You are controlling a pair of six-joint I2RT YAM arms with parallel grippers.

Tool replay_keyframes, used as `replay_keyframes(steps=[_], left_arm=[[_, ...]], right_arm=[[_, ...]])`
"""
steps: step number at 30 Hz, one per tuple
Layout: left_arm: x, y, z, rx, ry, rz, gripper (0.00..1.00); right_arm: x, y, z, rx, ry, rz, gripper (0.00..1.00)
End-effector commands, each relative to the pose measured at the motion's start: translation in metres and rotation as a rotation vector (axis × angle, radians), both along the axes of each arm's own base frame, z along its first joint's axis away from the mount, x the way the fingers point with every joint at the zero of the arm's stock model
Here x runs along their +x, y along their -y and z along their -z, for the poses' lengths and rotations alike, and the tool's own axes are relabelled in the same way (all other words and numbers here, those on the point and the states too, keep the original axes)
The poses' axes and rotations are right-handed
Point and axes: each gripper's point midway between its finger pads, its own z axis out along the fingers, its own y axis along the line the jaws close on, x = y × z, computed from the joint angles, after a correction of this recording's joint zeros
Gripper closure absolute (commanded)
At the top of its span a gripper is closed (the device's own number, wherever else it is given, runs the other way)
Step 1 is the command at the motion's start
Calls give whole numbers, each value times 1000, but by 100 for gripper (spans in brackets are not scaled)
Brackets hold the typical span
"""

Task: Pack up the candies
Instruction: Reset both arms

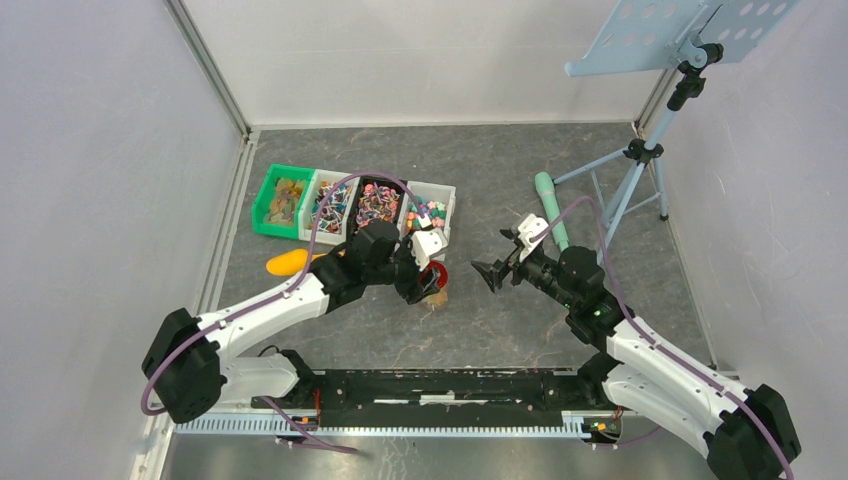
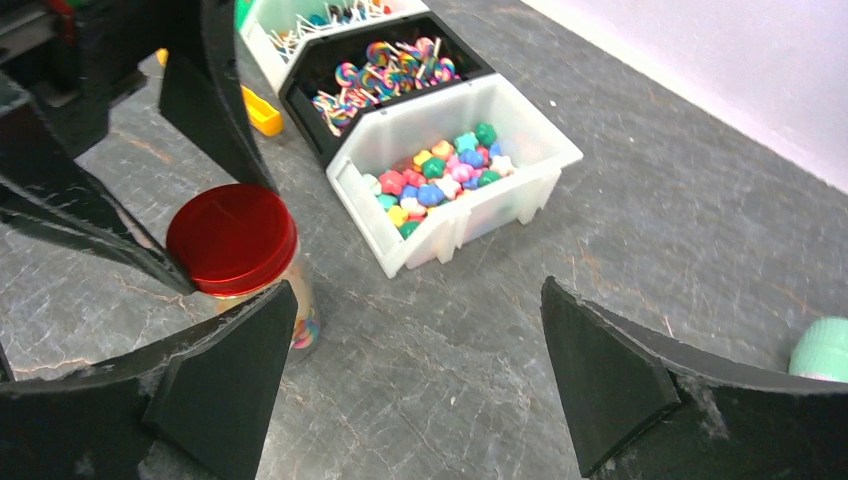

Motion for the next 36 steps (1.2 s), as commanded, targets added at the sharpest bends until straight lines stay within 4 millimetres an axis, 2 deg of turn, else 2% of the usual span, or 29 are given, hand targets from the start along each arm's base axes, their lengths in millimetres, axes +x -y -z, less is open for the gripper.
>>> replay_keyframes(steps=[1,7,10,12,13,16,18,24,26,29,33,36], left_arm=[[0,9,-22,-112,-14,-35,90],[0,5,-11,-96,-32,-64,88],[1,5,-13,-94,-21,-59,79],[3,5,-17,-95,-12,-62,64],[3,5,-21,-93,-12,-64,52],[5,5,-40,-100,3,-69,1],[6,4,-57,-114,23,-73,0],[21,-10,-135,-222,137,-206,0],[31,-24,-161,-245,171,-313,0],[45,-56,-194,-243,231,-504,0],[43,-87,-233,-350,267,-654,0],[34,-101,-250,-444,277,-698,0]], right_arm=[[12,7,-11,27,-65,100,2],[14,11,-21,37,-60,125,2],[17,19,-27,51,-62,176,2],[21,27,-32,34,-66,226,2],[24,33,-36,21,-68,261,2],[28,44,-48,1,-76,325,2],[26,49,-52,-12,-95,344,2],[22,61,-68,11,-131,402,2],[20,62,-69,19,-146,411,2],[19,66,-67,19,-167,429,2],[18,68,-67,-7,-175,437,2],[20,74,-76,-14,-160,466,2]])
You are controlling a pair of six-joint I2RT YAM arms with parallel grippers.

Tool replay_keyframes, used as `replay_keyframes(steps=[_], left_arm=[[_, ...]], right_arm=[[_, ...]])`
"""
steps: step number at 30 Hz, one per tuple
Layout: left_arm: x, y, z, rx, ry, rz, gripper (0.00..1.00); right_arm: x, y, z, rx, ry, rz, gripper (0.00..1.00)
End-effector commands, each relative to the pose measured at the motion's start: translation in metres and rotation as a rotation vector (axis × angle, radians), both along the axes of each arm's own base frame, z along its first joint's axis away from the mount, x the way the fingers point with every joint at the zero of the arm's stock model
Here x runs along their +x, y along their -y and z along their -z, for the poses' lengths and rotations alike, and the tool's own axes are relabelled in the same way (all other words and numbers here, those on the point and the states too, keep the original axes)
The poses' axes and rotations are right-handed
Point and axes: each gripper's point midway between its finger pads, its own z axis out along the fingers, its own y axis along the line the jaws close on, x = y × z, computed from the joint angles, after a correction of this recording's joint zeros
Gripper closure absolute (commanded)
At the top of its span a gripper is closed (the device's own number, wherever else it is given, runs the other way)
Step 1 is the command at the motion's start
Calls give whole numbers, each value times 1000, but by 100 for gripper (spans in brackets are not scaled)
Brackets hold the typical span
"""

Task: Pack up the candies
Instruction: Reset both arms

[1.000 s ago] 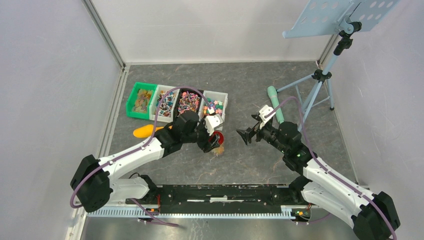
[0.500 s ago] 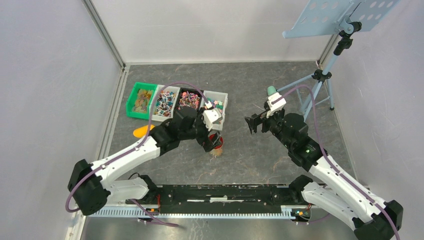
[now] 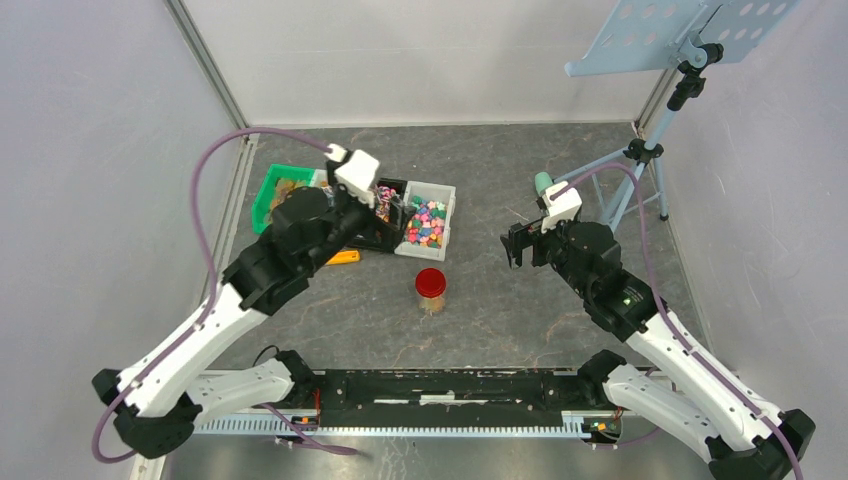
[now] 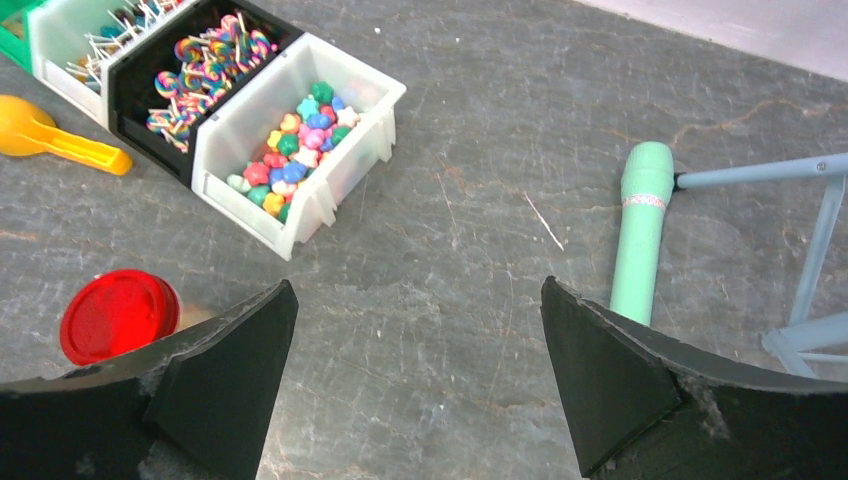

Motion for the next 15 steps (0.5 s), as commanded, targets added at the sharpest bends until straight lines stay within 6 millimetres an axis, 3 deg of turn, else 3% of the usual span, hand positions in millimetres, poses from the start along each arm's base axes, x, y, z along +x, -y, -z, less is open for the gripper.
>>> replay_keyframes(steps=[1,4,10,15], left_arm=[[-8,-39,-28,-156,6,-162,0],[-18,-50,-25,-175,7,-172,0],[-23,-66,2,-183,-10,-225,0],[-29,-73,4,-232,3,-235,0]], right_arm=[[4,10,-35,23,57,63,2],[5,21,-43,29,66,121,2],[2,30,-40,58,96,161,2],[-2,34,-49,95,111,174,2]])
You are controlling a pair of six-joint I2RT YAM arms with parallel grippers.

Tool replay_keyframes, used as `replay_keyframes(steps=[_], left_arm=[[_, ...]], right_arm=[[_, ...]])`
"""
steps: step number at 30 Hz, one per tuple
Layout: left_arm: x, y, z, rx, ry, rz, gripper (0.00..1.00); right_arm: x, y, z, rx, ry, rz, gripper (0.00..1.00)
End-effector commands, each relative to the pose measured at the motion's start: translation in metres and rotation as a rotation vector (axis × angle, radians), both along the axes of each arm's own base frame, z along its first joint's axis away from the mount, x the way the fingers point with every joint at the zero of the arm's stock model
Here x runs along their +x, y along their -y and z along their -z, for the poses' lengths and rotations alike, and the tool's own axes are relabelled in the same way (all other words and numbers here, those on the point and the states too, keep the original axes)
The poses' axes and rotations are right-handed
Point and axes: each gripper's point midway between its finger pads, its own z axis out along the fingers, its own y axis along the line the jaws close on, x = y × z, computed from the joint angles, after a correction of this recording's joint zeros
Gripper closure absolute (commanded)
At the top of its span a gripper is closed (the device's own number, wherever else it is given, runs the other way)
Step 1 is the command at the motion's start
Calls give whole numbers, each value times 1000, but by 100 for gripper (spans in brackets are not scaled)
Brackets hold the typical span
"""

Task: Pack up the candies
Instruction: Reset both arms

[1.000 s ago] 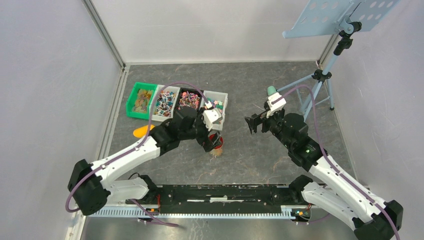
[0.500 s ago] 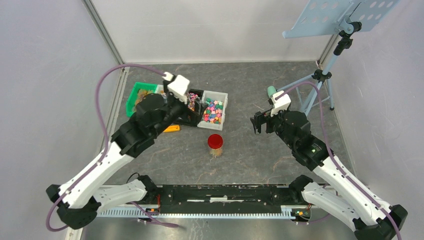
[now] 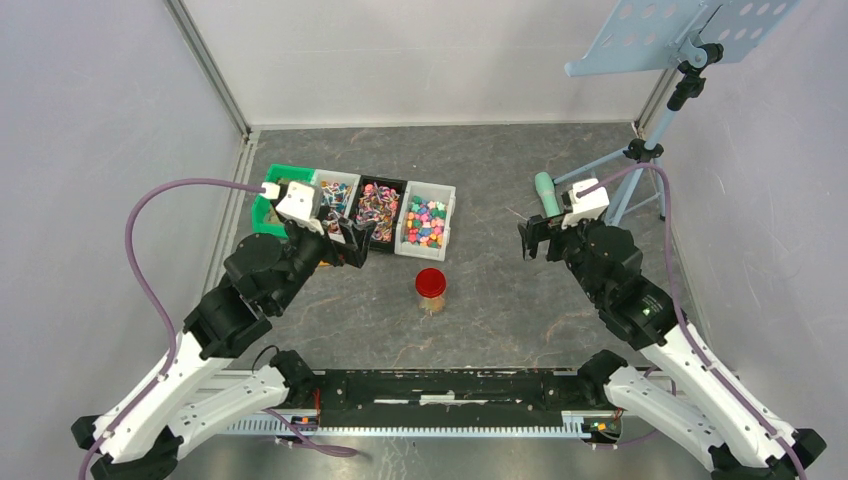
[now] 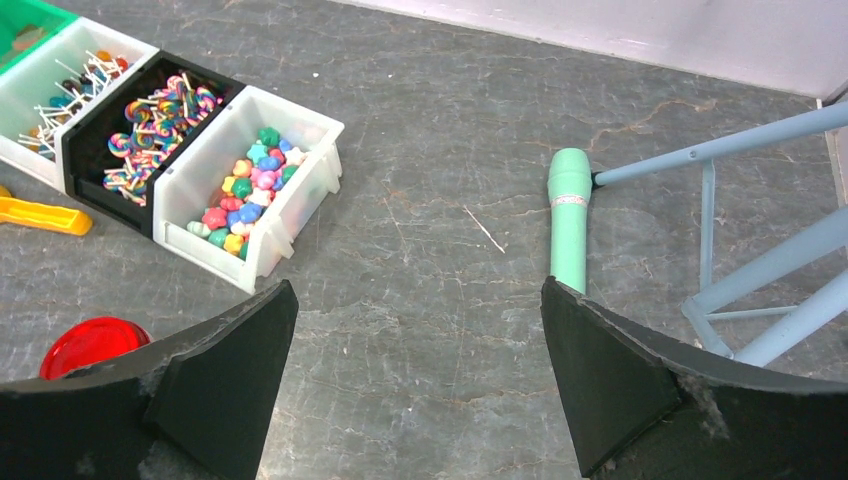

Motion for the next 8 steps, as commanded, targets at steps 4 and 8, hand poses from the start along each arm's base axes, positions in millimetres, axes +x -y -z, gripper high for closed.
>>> replay_keyframes(steps=[4,8], left_arm=[[0,-7,-4,-77,10,-43,0],[-2,-7,-6,-78,8,-37,0]], right_arm=[[-1,3,-18,94,56,31,2],[-3,2,-17,114,53,27,2]])
